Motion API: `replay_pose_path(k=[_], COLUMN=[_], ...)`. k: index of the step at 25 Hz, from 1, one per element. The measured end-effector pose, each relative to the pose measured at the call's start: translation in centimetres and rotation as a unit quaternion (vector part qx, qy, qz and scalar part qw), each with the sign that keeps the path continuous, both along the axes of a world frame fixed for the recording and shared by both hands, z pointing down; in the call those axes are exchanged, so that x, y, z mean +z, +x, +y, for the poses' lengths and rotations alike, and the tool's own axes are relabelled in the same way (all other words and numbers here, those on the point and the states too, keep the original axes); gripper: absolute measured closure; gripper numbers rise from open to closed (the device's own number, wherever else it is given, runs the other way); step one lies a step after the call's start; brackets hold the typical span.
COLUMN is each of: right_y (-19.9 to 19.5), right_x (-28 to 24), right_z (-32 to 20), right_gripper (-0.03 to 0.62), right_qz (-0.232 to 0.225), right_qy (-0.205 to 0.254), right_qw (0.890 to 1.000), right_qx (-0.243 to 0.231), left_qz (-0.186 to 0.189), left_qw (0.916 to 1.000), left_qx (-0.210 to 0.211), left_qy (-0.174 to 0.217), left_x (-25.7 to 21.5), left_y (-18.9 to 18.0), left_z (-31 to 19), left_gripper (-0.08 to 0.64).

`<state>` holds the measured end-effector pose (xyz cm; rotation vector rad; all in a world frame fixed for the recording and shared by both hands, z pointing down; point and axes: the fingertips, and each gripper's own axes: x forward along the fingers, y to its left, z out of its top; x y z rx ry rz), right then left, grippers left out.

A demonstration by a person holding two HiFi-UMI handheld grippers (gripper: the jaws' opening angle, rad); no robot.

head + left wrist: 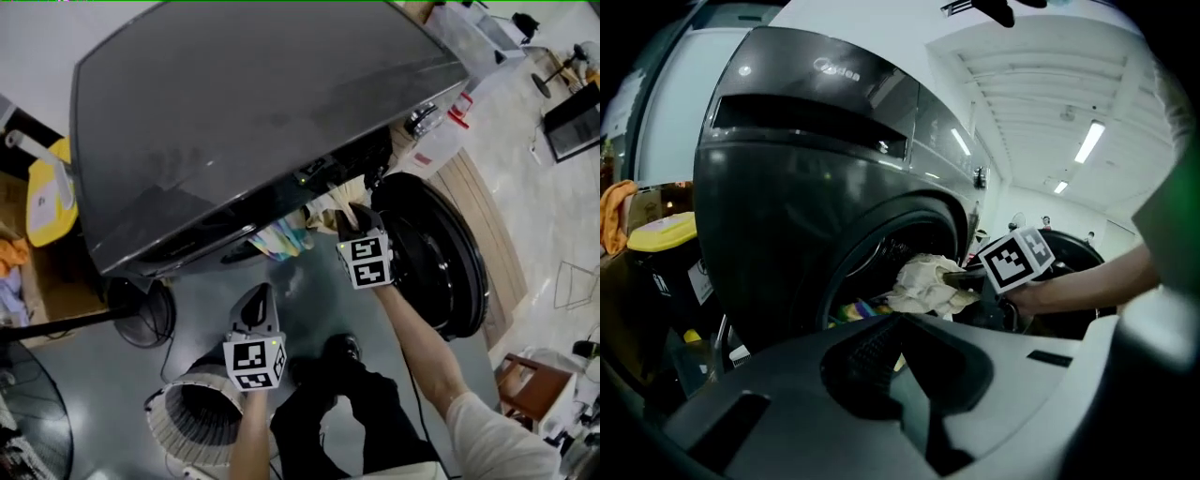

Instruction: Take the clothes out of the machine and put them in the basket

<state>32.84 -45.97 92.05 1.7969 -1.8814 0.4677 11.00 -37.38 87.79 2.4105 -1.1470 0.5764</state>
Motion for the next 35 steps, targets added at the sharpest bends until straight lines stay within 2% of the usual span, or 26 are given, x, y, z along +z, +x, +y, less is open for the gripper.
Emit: replay_pose_path(k=[7,14,24,30,35], right_y=[-1.1,-3.2,-6.8,-8.8,-9.5], right_x=[-10.6,-18.6,-31.5,-38.7,-44.2], right_z=[5.0,10.3,17.6,19.9,20.6], right_gripper=[0.503,0.508,0.508,0.508,0.508], right_qz=[0.008,0.017,0.016,0.018,0.008], right_qy=[0.006,0.002,0.021,0.046,0.077], right_qw=[1.0,0.999,0.998,0.997,0.996], right_qx=[-0.01,-0.032,-0.048,-0.051,-0.042], left_qz=[0.017,0.023,0.023,0.02,0.023], left_qw=[0.9999,0.9997,0.9984,0.9974,0.9951], left_qx=[-0.002,-0.011,-0.051,-0.057,-0.055], left_qy=[0.003,0.0,0.008,0.039,0.079], left_x=[-9.1,-15.9,-25.4,-31.8,-38.4], left_y=[0.5,-0.5,-6.1,-9.0,-9.7], left_z=[0.4,2.0,6.3,7.9,7.9], left_gripper=[0.543,0.543,0.543,0.543,0.543])
